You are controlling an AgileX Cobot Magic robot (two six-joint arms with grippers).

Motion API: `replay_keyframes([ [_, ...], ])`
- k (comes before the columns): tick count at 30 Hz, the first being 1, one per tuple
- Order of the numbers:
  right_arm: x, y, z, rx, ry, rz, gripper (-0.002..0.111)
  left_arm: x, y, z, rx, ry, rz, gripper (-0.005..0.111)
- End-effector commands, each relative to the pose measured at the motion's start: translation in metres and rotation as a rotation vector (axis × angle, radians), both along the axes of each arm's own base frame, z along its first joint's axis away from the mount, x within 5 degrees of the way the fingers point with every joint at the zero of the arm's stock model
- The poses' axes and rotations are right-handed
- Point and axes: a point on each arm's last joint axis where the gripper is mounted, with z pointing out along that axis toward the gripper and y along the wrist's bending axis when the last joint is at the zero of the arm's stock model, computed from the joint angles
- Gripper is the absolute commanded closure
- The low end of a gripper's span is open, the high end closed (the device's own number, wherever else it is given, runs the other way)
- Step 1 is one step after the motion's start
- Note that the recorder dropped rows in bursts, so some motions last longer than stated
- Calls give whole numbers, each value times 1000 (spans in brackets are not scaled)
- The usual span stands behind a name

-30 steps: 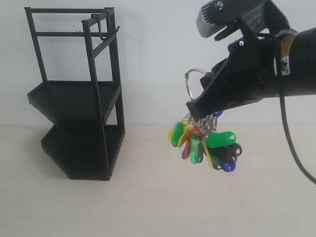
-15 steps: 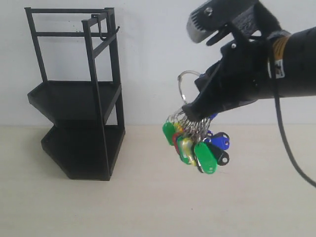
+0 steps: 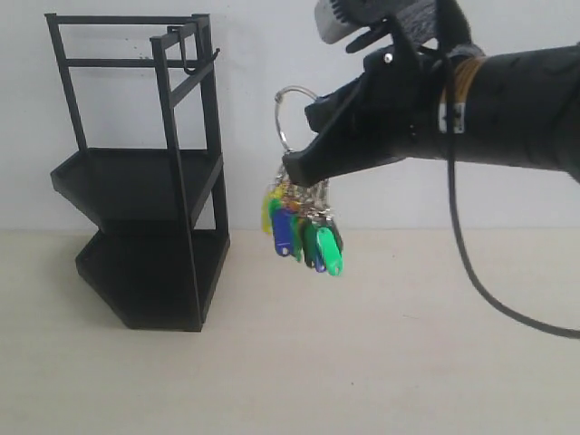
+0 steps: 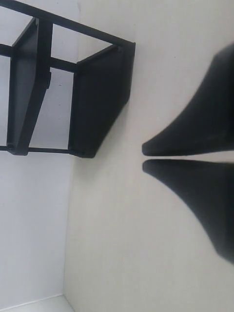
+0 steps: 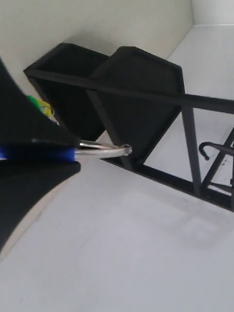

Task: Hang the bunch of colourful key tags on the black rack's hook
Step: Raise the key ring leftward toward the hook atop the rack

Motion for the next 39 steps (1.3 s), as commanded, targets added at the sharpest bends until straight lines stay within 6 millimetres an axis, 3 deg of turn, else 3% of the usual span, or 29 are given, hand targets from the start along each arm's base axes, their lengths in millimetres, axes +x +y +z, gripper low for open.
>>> replay_keyframes([
  [1, 24, 20, 9, 15, -73, 36, 109, 0, -1, 1, -7, -2, -8, 102],
  [12, 89, 64, 17, 22, -83, -8, 109, 0, -1, 1, -7, -2, -8, 102],
  [22, 118, 85, 18, 21, -132, -11, 109, 0, -1, 1, -7, -2, -8, 102],
  [27, 120, 96, 10, 18, -145, 18, 109, 0, -1, 1, -7, -2, -8, 102],
  [34, 120, 96, 6, 10, -107, -1, 109, 0, -1, 1, -7, -2, -8, 102],
  [39, 112, 105, 6, 10, -105, 25, 109, 0, -1, 1, -7, -2, -8, 102],
])
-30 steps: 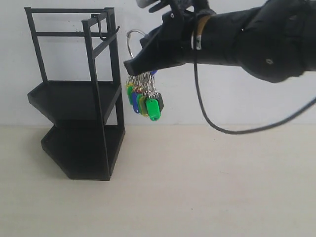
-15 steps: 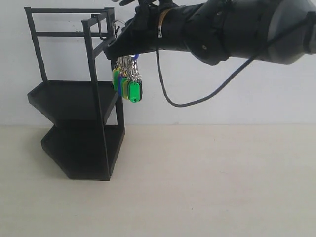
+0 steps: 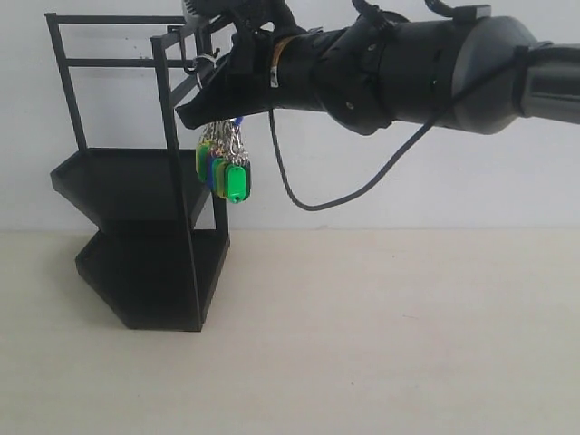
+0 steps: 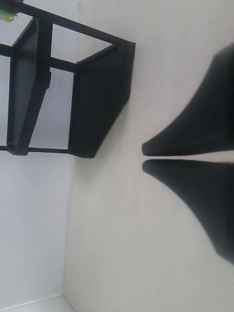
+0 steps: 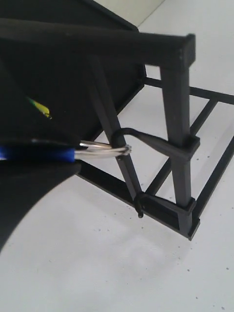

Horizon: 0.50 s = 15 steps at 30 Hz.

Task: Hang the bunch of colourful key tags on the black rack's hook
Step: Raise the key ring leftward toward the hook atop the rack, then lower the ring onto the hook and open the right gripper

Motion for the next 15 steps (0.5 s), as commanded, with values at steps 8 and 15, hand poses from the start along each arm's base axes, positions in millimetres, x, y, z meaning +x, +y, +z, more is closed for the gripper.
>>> replay_keyframes([
  [8, -10, 9, 5, 8, 2, 21, 108, 0, -1, 1, -7, -2, -8, 102],
  [15, -10, 9, 5, 31, 19, 16, 62, 0, -1, 1, -7, -2, -8, 102],
])
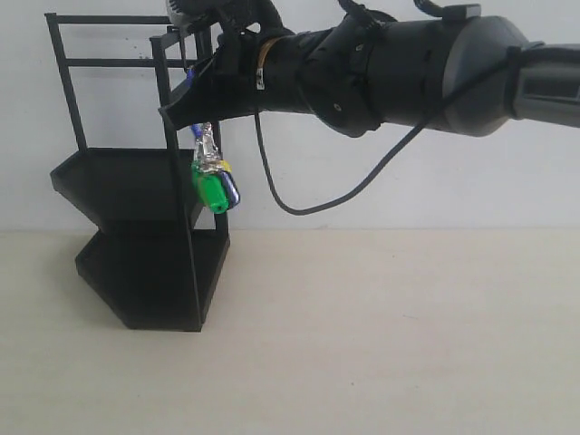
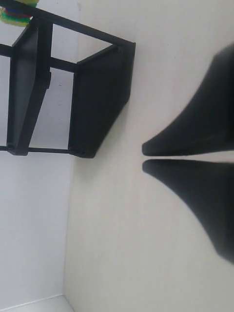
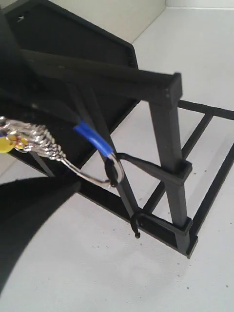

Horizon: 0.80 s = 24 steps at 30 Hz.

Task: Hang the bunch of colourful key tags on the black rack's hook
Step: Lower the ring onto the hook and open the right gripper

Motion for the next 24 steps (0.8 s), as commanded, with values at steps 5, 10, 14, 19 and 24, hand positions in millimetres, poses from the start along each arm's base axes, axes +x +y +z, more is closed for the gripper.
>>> replay_keyframes([
  [5, -2, -1, 4, 19, 11, -8, 62, 0, -1, 1, -7, -2, -8, 102],
  [10, -4, -5, 9, 27, 42, -34, 62, 0, -1, 1, -7, -2, -8, 102],
  [14, -3, -9, 2, -32, 90, -78, 62, 0, -1, 1, -7, -2, -8, 102],
  [19, -4, -14, -1, -81, 142, -124, 62, 0, -1, 1, -7, -2, -8, 102],
  [24, -16, -18, 11, -91, 155, -137, 62, 0, -1, 1, -7, -2, -8, 102],
])
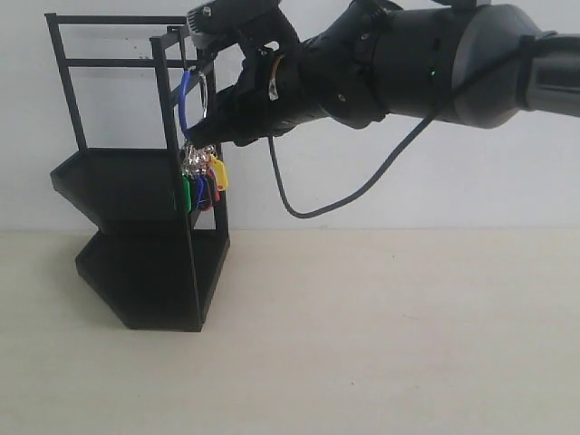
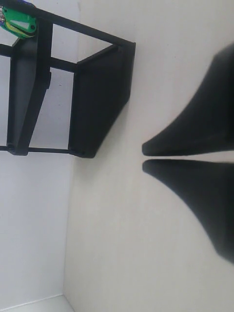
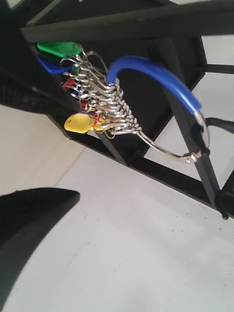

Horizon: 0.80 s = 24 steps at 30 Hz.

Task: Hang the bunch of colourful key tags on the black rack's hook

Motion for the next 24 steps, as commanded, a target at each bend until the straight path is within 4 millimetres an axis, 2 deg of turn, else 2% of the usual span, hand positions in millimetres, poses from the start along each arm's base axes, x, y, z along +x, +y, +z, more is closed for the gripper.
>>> replay_keyframes([
  [1, -17, -5, 20, 2, -11, 1, 62, 0, -1, 1, -7, -2, -8, 102],
  [5, -35, -16, 22, -8, 1, 11, 62, 0, -1, 1, -7, -2, -8, 102],
  [13, -90, -62, 6, 16, 77, 13, 63, 0, -1, 1, -7, -2, -8, 102],
  [15, -104, -75, 1, 39, 113, -7, 70, 0, -1, 1, -7, -2, -8, 102],
  [17, -119, -88, -5, 63, 151, -29, 82, 0, -1, 1, -7, -2, -8, 102],
  [20, -136, -103, -13, 93, 189, -52, 108, 0, -1, 1, -7, -2, -8, 102],
  [24, -156, -121, -32, 159, 286, -110, 108, 0, -1, 1, -7, -2, -8, 102],
])
